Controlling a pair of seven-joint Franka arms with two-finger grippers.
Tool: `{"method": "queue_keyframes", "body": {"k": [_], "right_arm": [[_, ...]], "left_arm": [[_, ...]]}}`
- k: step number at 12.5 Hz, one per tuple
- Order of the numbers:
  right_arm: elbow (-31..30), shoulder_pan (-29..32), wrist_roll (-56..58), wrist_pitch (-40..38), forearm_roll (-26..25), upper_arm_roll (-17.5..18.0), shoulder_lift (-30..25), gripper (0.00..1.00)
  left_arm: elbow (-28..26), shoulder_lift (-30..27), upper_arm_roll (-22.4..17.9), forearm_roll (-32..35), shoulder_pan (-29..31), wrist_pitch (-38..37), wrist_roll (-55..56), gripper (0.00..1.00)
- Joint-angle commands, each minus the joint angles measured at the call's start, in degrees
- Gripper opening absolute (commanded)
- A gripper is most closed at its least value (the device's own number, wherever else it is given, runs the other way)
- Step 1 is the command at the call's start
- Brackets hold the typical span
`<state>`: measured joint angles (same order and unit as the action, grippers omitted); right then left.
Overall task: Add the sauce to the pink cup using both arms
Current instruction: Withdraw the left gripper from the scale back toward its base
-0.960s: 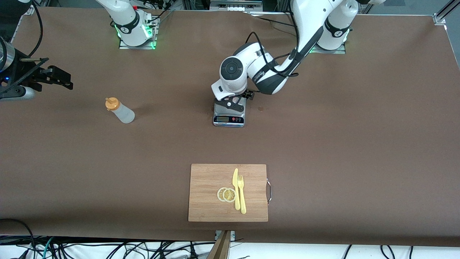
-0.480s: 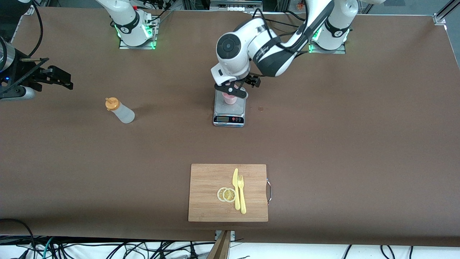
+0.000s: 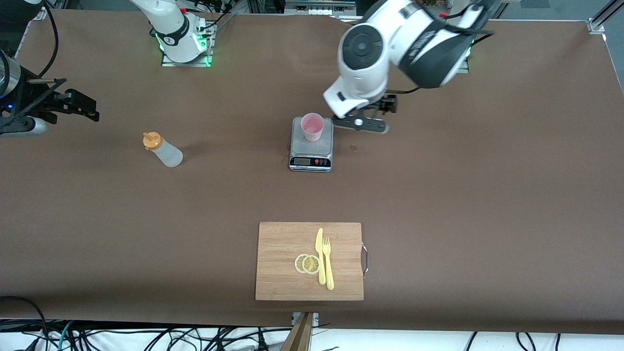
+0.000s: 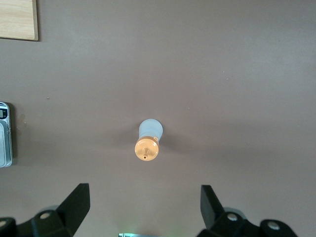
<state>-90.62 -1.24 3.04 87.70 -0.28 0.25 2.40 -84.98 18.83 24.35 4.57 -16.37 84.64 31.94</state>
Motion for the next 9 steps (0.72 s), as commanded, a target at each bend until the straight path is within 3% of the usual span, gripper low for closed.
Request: {"method": "queue_keyframes", "body": {"k": [1, 5, 9], "right_arm": [[0.2, -0.1, -0.7, -0.3, -0.2, 0.2, -0.1, 0.99], [0.2, 0.0, -0.6, 0.2, -0.4, 0.2, 0.0, 0.99], [0.2, -0.1, -0.6, 0.2, -0.3, 0.2, 0.0, 0.99]], "left_arm": [[5.9, -1.1, 0.4, -0.8, 4.8, -7.0, -2.8, 1.0], [12.5, -2.7, 0.5, -0.8, 10.2, -16.9, -9.6, 1.0], [11.6, -6.5, 0.0, -2.4, 18.1, -18.3, -20.4, 1.0]]}}
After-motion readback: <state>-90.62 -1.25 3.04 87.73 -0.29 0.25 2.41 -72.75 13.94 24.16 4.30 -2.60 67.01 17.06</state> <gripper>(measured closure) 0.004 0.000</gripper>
